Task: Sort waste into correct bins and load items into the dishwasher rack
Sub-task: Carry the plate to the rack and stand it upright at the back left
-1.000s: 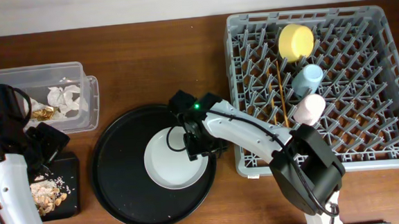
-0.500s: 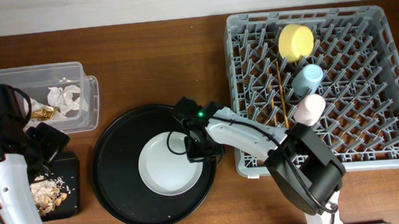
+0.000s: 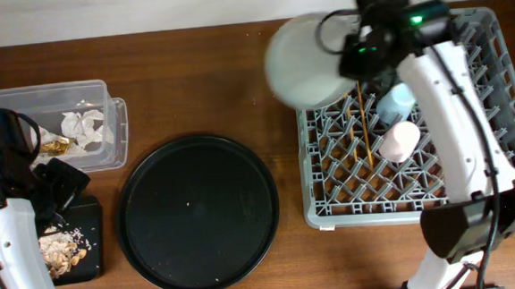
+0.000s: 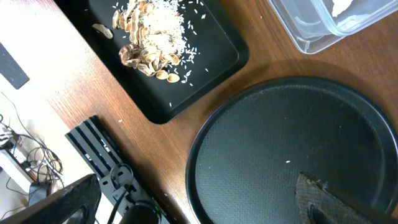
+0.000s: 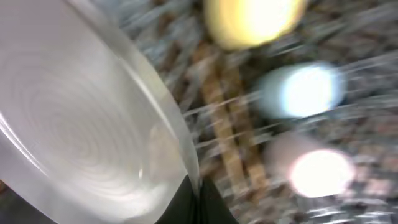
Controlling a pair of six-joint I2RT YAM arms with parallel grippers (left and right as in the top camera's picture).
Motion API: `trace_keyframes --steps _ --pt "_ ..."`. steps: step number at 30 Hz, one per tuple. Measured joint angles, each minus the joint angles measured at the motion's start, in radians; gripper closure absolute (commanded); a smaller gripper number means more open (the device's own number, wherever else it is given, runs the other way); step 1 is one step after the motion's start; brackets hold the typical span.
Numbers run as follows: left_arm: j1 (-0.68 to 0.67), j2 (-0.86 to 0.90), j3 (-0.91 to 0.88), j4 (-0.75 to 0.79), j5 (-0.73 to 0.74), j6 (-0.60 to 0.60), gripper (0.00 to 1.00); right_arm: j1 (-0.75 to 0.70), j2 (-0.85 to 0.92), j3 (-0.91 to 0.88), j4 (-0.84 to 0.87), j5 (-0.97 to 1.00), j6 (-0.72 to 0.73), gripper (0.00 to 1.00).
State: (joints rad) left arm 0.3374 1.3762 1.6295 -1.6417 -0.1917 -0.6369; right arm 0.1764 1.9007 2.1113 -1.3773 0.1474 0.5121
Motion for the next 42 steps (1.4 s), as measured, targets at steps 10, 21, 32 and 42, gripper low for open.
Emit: trace_keyframes --steps 10,21,32,42 --pt "0.000 0.000 0.000 -0.001 0.000 0.000 0.01 0.023 0.093 0.000 0.147 0.441 0.025 0.96" --pt "0.000 0.000 0.000 0.000 0.000 0.000 0.01 0.191 0.245 0.000 0.186 0.652 0.085 0.89" --pt "0.000 0.000 0.000 -0.001 0.000 0.000 0.01 0.301 0.156 0.226 -0.109 0.372 0.086 0.01" --pt "0.000 0.000 0.000 0.000 0.000 0.000 0.01 -0.115 0.105 0.259 -0.119 -0.109 -0.002 0.60"
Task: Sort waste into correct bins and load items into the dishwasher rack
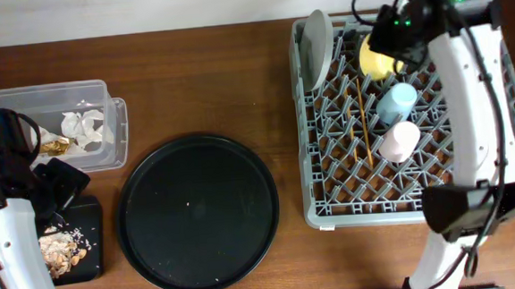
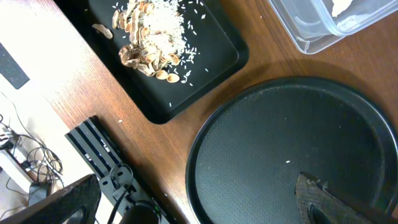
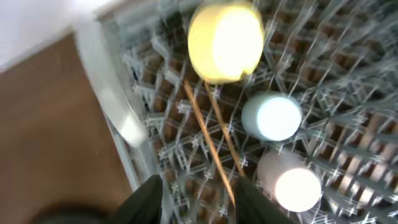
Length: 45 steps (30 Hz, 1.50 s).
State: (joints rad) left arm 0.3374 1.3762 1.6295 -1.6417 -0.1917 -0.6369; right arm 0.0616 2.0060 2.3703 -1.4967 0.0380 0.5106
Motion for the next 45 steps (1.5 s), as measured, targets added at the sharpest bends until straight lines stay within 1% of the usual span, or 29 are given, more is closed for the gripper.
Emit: trace_keyframes --steps 2,5,8,11,12,14,16,19,28,30,31,32,33,34,36,37,38,39,40,43,45 --pt "0.000 0.000 0.000 0.000 0.000 0.000 0.01 -0.041 0.023 -0.006 -0.073 -0.109 -0.037 0.58" --pt "0.000 0.000 0.000 -0.001 0.000 0.000 0.01 -0.030 0.005 -0.009 -0.187 -0.169 -0.092 0.57" --pt "0.000 0.000 0.000 0.001 0.000 0.000 0.01 0.036 -0.106 -0.053 -0.196 -0.196 -0.156 0.55" --pt "0.000 0.000 0.000 0.000 -0.001 0.000 0.01 0.149 -0.281 -0.155 -0.194 -0.194 -0.178 0.49" --pt "0.000 0.000 0.000 -0.001 0.000 0.000 0.01 0.195 -0.353 -0.218 -0.196 -0.182 -0.180 0.02" --pt "0.000 0.000 0.000 0.001 0.000 0.000 0.01 0.328 -0.541 -0.383 -0.196 -0.121 -0.182 0.02" --pt "0.000 0.000 0.001 0.000 0.000 0.000 0.01 0.415 -0.639 -0.481 -0.196 -0.085 -0.189 0.02" --pt "0.000 0.000 0.001 0.000 0.000 0.000 0.01 0.446 -0.668 -0.498 -0.196 -0.064 -0.191 0.02" --pt "0.000 0.000 0.001 0.000 0.000 0.000 0.01 0.435 -0.659 -0.506 -0.192 -0.038 -0.210 0.02" --pt "0.000 0.000 0.000 0.001 0.000 0.000 0.01 0.385 -0.707 -0.536 -0.087 -0.038 -0.220 0.02" --pt "0.000 0.000 0.000 0.000 0.000 0.000 0.01 0.345 -0.775 -0.592 0.026 -0.055 -0.223 0.02" --pt "0.000 0.000 0.000 0.000 0.000 0.000 0.01 0.311 -0.841 -0.640 0.066 -0.064 -0.223 0.02" --pt "0.000 0.000 0.001 0.002 0.000 0.000 0.01 0.278 -0.916 -0.726 0.149 -0.081 -0.224 0.02" --pt "0.000 0.000 0.001 0.000 0.000 0.000 0.01 0.237 -1.006 -0.833 0.229 -0.100 -0.224 0.02" --pt "0.000 0.000 0.002 0.000 0.000 0.000 0.01 0.152 -1.205 -1.102 0.379 -0.134 -0.224 0.02" --pt "0.000 0.000 0.002 -0.003 0.000 0.000 0.01 0.119 -1.309 -1.250 0.505 -0.163 -0.224 0.02" --pt "0.000 0.000 0.003 -0.001 0.001 0.000 0.01 0.094 -1.402 -1.383 0.599 -0.189 -0.224 0.02" --pt "0.000 0.000 0.003 0.001 0.000 0.000 0.01 0.068 -1.529 -1.555 0.683 -0.221 -0.220 0.02" --pt "0.000 0.000 0.003 0.000 -0.001 0.000 0.01 0.058 -1.623 -1.674 0.755 -0.250 -0.219 0.02" --pt "0.001 0.000 0.003 0.000 0.000 0.000 0.01 0.050 -1.845 -1.913 0.948 -0.291 -0.177 0.02" --pt "0.001 0.000 0.003 0.000 0.000 0.000 0.01 0.049 -1.952 -2.024 1.054 -0.301 -0.157 0.02"
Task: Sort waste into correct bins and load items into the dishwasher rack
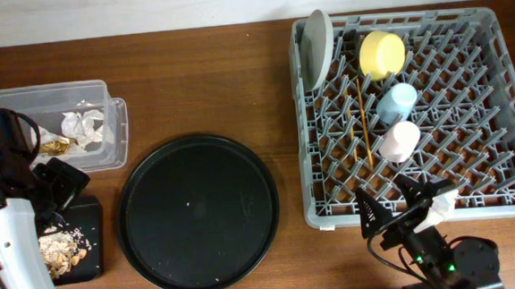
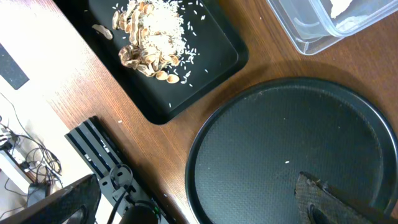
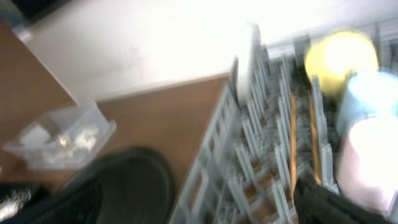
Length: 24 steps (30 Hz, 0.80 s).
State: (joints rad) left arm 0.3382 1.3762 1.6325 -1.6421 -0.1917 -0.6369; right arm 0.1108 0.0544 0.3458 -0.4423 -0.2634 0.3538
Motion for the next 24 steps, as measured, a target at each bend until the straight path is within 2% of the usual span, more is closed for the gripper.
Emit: trace_keyframes --steps 9,14,18,24 --pt "0.000 0.000 0.000 0.000 0.000 0.000 0.01 0.000 -0.043 -0.312 0.528 -0.009 0.016 0.02" --pt "0.000 0.000 0.000 0.000 0.000 0.000 0.01 0.000 -0.043 -0.332 0.544 0.083 0.016 0.01" --pt "0.000 0.000 0.000 0.000 0.000 0.000 0.01 0.000 -0.044 -0.332 0.382 0.233 0.016 0.02" --pt "0.000 0.000 0.000 0.000 0.000 0.000 0.01 0.000 -0.044 -0.333 0.366 0.275 -0.104 0.02"
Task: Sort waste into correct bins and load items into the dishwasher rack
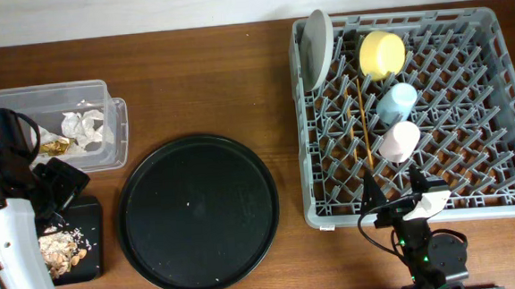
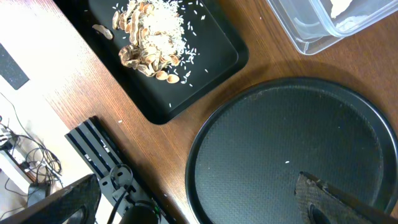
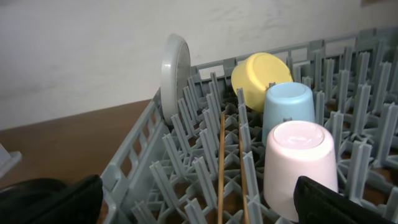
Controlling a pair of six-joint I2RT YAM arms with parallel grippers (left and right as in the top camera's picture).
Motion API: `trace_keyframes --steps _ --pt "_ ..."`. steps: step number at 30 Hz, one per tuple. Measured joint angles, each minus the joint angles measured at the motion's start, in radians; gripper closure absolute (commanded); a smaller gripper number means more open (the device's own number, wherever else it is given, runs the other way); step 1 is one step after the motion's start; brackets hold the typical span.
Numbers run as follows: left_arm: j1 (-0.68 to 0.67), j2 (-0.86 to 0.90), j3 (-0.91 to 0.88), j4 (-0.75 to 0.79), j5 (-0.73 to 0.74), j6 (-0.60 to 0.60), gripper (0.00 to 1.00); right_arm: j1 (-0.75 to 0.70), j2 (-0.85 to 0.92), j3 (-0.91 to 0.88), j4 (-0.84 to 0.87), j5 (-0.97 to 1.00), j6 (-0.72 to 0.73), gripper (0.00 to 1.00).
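Note:
The grey dishwasher rack [image 1: 506,102] holds a grey plate [image 1: 317,47] upright at its left edge, a yellow cup [image 1: 382,53], a blue cup [image 1: 398,100], a pink cup [image 1: 400,140] and two wooden chopsticks [image 1: 362,125]. My right gripper [image 1: 395,197] sits low at the table's front edge, just before the rack, open and empty; its wrist view looks across the pink cup [image 3: 300,165] and the plate [image 3: 174,78]. My left gripper [image 2: 199,205] hangs open over the rim of the round black tray [image 2: 292,155], holding nothing.
A clear bin [image 1: 105,149] with crumpled paper and a wrapper stands at the far left. In front of it a small black tray [image 1: 91,235] carries nut shells and rice [image 2: 152,40]. The round black tray [image 1: 199,215] lies mid-table.
The right gripper has shifted slightly at the front edge of the rack, and its view is now sharp and level. The left arm and all objects are unchanged.
First my right gripper held the grey plate above the rack's back left corner. Then the plate stood upright in the rack's left edge with the gripper open over the rack. Later the right arm was down at the table's front edge, where it stays.

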State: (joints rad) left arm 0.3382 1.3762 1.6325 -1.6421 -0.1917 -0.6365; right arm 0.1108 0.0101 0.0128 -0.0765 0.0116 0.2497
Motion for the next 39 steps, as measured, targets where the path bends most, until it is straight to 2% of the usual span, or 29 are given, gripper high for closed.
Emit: trace_keyframes --steps 5,25,31,34,36,38,39 --pt "0.000 0.000 0.000 0.000 0.000 0.000 0.01 0.000 0.000 0.000 0.000 0.004 -0.047 0.02" --pt "0.000 0.000 0.000 0.000 0.000 0.000 0.01 0.000 0.000 0.000 0.001 0.004 -0.051 0.02" --pt "0.000 -0.002 -0.002 0.005 -0.047 0.000 0.01 0.000 0.000 0.000 0.001 0.005 -0.051 0.02" --pt "-0.002 -0.091 -0.105 0.111 -0.053 0.000 0.01 0.000 0.000 0.000 0.001 0.008 -0.052 0.02" --pt "-0.040 -0.237 -0.260 0.251 -0.061 0.000 0.01 0.000 0.002 0.000 0.002 0.010 -0.052 0.02" --pt "-0.093 -0.343 -0.413 0.467 -0.058 0.000 0.01 0.000 0.001 0.000 0.001 0.011 -0.051 0.01" --pt "-0.154 -0.431 -0.560 0.528 -0.060 0.000 0.01 0.000 0.002 0.000 0.003 0.013 -0.052 0.02"
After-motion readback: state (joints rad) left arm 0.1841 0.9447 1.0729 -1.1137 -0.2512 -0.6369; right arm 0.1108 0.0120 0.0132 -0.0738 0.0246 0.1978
